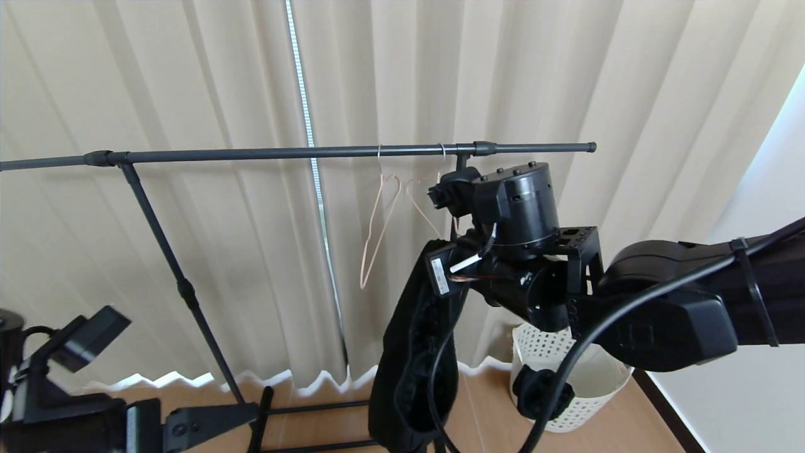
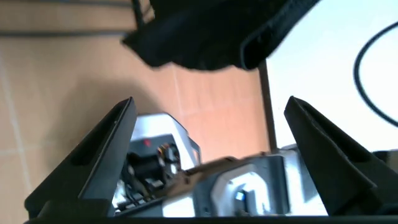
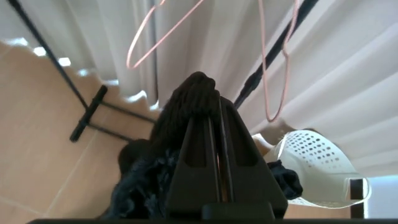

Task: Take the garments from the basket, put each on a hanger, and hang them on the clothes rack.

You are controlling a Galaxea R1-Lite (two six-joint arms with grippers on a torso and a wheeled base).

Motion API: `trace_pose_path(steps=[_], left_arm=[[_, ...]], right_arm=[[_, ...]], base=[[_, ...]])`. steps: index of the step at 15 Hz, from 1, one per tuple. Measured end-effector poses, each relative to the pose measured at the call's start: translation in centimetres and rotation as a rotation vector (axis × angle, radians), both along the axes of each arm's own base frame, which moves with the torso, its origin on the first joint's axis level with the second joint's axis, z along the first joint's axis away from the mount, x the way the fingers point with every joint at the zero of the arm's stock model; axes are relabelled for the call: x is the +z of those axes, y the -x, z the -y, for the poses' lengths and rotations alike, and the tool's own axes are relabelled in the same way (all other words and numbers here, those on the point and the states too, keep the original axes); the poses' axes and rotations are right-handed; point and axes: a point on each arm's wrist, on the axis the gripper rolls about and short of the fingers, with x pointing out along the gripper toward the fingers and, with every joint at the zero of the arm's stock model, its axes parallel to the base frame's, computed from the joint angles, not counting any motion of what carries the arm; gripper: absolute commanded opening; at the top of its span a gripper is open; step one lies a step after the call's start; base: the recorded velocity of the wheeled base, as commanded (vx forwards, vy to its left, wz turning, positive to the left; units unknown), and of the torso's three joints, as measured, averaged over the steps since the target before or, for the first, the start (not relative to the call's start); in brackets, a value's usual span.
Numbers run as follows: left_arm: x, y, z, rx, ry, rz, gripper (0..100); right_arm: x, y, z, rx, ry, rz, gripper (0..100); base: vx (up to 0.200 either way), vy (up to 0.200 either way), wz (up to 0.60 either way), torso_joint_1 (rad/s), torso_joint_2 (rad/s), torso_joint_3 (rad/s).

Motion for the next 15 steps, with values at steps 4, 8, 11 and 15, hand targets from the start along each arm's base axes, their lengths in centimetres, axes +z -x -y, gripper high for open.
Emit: trace_pose_path(steps=[4, 8, 11, 15], left_arm=[[0.1, -5.0, 5.1, -0.023, 0.008, -0.144, 100], [-1.0, -9.1, 10.2, 0.035, -0.011, -0.22, 100], [-2.0, -11.6, 12.9, 0.053, -0.007, -0.249, 100], [-4.2, -13.6, 14.7, 0.133, -0.041, -0.288, 100]], right_arm=[[0.9, -1.5, -1.6, -0.119, -0.088, 0.054, 0], [1.9, -1.9, -2.2, -0.144, -0.161, 0.078, 0], [2.5, -2.1, -2.5, -0.143, -0.187, 0.093, 0], [3.3, -1.6, -3.2, -0.122, -0.209, 0.108, 0]], base=[[0.0, 0.0, 0.0, 0.0, 0.0, 0.0], [0.0, 0.0, 0.0, 0.0, 0.0, 0.0], [0.0, 0.0, 0.0, 0.0, 0.0, 0.0], [0.0, 0.0, 0.0, 0.0, 0.0, 0.0]])
